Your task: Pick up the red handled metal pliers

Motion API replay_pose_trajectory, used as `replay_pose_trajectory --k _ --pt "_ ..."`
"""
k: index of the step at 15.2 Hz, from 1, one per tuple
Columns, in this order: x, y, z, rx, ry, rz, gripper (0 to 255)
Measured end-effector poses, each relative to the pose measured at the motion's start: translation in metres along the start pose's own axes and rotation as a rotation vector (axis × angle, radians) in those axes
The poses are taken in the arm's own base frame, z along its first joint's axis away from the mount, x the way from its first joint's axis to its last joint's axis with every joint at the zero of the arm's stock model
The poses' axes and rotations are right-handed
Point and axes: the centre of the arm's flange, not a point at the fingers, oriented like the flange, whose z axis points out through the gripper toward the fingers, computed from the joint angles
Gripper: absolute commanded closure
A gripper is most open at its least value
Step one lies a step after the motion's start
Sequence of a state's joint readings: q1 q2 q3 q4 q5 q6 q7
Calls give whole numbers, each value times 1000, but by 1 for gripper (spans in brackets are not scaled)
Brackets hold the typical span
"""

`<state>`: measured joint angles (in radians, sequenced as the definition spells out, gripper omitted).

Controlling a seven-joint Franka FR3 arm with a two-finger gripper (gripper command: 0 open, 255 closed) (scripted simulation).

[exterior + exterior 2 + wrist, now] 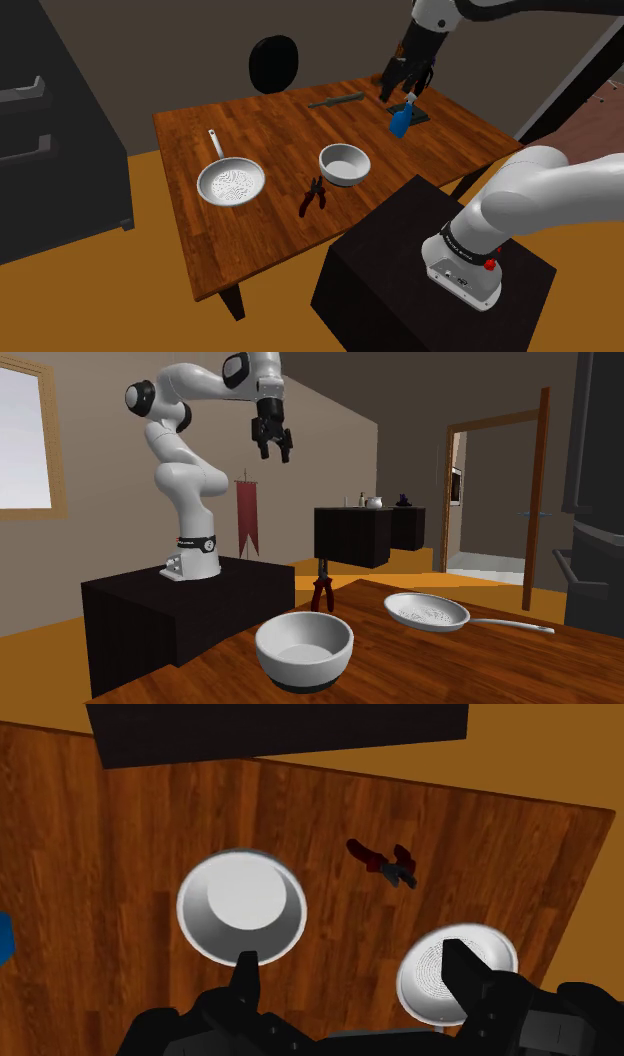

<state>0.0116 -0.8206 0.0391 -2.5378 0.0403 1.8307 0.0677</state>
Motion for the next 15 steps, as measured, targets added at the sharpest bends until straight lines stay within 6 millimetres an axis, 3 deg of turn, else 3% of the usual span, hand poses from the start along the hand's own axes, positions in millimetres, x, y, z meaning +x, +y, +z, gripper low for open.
replay_pose_trajectory --k 15 --pt "32 -77 180 -24 20 40 0"
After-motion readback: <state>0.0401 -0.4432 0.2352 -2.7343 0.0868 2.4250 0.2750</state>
